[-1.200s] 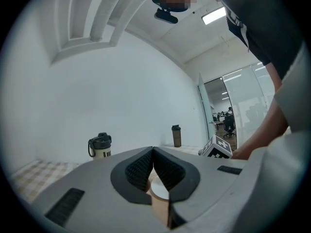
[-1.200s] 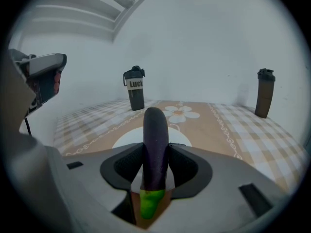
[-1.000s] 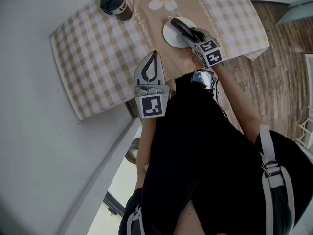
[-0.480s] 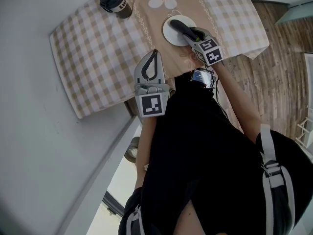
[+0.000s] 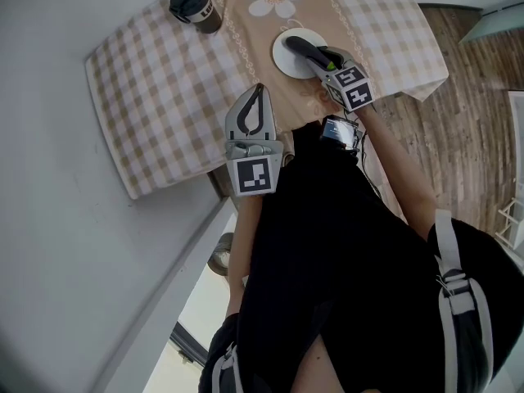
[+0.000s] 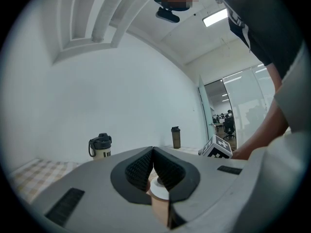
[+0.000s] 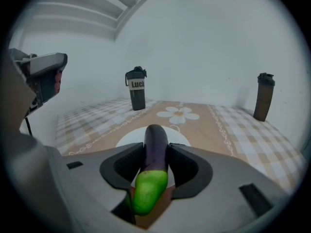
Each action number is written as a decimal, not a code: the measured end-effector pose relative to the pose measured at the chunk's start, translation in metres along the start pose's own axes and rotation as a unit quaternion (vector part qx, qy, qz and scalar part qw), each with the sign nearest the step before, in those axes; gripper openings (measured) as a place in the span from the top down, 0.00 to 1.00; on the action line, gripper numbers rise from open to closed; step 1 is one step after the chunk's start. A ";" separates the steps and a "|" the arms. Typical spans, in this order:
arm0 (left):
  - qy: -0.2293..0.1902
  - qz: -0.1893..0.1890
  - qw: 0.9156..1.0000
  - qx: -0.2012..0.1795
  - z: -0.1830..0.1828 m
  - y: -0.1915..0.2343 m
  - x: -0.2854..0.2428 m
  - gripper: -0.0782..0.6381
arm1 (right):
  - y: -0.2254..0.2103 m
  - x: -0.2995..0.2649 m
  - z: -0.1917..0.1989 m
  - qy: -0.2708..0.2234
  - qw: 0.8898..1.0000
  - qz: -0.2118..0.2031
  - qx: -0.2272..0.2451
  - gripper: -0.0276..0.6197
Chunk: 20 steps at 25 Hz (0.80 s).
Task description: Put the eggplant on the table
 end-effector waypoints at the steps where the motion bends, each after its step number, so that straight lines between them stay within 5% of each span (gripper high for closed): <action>1: -0.001 0.000 1.000 0.000 0.000 0.000 0.001 0.91 | 0.001 0.001 -0.001 -0.002 1.000 -0.001 0.000 0.68; 20: -0.012 0.022 1.000 -0.009 -0.013 -0.014 0.008 0.91 | 0.014 0.045 -0.049 -0.061 0.998 0.004 0.026 0.65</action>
Point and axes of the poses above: the fingertips, and each gripper's own axes: x backward along the fingers, y to its left, z out of its underside, the point moved 1 cm from there along x, backward along the fingers, and after that the axes turned 1 degree about -z, right-handed, at the moved point
